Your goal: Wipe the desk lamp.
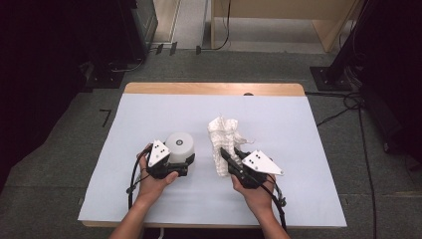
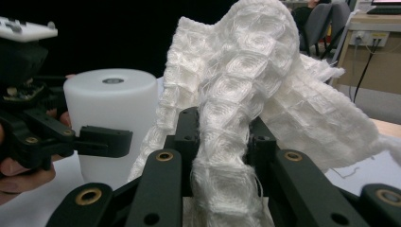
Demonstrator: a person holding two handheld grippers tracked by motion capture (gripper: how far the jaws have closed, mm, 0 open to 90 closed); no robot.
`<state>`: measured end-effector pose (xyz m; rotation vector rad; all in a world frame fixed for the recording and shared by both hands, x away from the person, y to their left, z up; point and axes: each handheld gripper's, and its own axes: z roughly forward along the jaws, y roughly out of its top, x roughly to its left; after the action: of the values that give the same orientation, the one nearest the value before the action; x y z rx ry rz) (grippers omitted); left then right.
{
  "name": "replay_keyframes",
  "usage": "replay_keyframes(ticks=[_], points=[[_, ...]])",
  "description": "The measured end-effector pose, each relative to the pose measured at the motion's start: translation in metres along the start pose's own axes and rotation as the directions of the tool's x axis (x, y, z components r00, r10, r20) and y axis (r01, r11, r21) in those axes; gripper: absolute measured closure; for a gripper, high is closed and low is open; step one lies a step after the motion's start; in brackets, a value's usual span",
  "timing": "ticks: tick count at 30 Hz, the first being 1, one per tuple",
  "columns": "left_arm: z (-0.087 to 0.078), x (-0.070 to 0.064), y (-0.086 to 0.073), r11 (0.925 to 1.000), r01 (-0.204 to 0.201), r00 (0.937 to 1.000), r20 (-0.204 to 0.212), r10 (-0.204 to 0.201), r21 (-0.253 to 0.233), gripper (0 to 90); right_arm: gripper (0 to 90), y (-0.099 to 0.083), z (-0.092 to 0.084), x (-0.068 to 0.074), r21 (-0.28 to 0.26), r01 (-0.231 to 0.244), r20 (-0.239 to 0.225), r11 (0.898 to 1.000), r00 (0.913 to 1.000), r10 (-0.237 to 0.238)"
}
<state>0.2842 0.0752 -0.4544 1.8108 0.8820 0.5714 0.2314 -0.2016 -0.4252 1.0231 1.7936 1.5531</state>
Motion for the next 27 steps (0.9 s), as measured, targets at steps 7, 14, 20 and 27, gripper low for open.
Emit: replay_keyframes(ticks=[7, 14, 20, 27], points=[[0.005, 0.008, -0.010, 0.9996, 0.013, 0.9946, -0.103, -0.011, 0.023, 8.7, 72.5, 0.002, -0.003, -0.004, -0.007, -0.008, 0.013, 1.000, 0.9999, 0.008], [0.005, 0.009, -0.015, 0.9993, 0.021, 0.9932, -0.115, -0.017, 0.030, 8.6, 72.5, 0.001, -0.003, -0.005, -0.004, -0.003, 0.015, 1.000, 0.9999, 0.003], [0.003, 0.008, -0.014, 0.9988, 0.030, 0.9901, -0.138, -0.025, 0.039, 8.1, 72.5, 0.001, -0.003, -0.007, -0.005, -0.007, 0.023, 1.000, 0.9997, 0.007], [-0.003, -0.005, -0.008, 0.9967, 0.080, 0.9685, -0.238, -0.074, 0.016, 2.4, 72.2, 0.001, -0.004, -0.009, -0.009, -0.011, 0.024, 1.000, 0.9996, 0.011]])
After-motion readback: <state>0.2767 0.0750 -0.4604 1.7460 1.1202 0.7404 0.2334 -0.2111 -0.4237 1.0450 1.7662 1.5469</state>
